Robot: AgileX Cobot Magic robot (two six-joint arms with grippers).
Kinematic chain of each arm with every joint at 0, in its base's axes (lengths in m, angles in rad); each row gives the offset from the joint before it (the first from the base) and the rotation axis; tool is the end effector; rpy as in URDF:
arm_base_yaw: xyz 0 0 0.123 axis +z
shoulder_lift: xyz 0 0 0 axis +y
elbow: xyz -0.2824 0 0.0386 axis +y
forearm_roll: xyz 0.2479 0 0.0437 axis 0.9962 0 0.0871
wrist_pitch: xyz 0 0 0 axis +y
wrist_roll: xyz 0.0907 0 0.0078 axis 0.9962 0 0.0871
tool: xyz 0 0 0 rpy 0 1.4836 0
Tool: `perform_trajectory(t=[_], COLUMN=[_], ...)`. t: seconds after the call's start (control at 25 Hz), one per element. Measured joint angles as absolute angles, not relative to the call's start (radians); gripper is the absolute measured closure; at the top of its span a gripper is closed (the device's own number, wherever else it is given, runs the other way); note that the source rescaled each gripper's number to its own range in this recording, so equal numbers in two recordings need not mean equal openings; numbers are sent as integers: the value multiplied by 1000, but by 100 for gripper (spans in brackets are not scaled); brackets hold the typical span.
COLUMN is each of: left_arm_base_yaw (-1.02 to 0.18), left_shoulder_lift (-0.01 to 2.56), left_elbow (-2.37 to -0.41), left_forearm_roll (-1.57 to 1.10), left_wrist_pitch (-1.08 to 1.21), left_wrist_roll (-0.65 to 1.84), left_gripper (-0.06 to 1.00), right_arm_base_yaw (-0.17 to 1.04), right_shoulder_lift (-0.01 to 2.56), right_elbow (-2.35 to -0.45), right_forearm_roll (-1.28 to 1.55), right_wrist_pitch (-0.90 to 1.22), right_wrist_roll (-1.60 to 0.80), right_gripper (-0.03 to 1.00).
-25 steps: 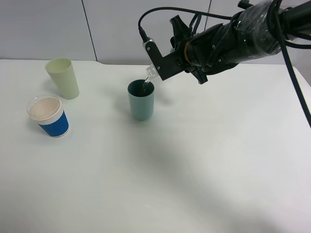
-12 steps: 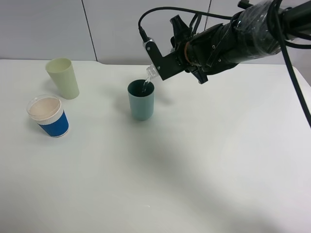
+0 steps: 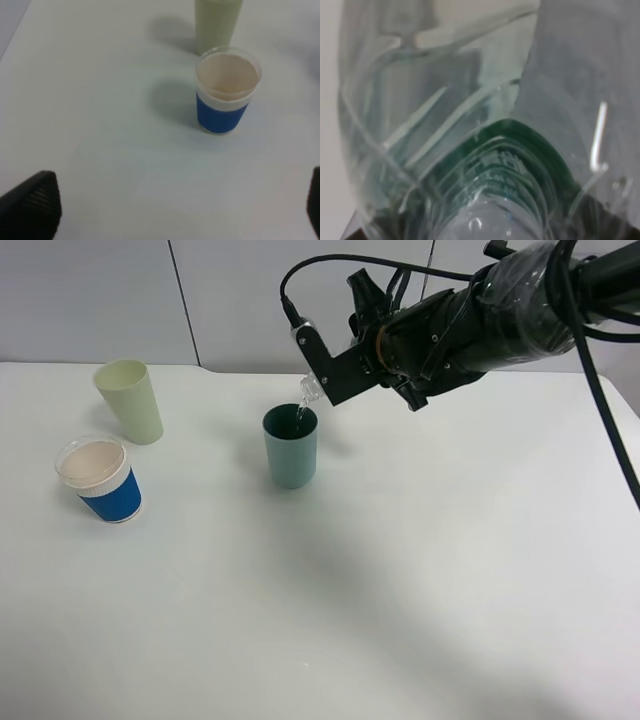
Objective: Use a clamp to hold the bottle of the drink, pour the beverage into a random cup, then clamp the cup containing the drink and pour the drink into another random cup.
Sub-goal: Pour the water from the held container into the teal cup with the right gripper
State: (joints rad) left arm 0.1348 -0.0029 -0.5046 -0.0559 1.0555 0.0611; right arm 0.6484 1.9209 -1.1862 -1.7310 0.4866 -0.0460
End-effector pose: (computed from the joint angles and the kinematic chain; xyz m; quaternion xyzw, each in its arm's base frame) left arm -0.0050 -0.0052 0.2790 -0.0302 0.8490 0.0237 0.5269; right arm 0.3559 0.2168 0.1982 -0.7607 0.3978 -0.4295 0.2805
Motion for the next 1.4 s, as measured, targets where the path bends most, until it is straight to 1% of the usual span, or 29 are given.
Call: perform_trajectory(t=[0.56, 1.4], left_arm_base_yaw=[135, 135], left_shoulder_lift=[-3, -3], left_elbow=[-505, -505], left_forearm_roll=[-56, -56], left_wrist_pitch=[1056, 1056], left_wrist_roll=[61, 61], left_gripper=[-6, -6], right_arm_base_yaw=[669, 669], right_shoulder_lift=[1921, 1921], right_elbow=[-1186, -1186], right_forearm_roll=[-1731, -1731], right_wrist_pitch=[528, 545], right_wrist_roll=[-70, -125], right_gripper=[96, 96])
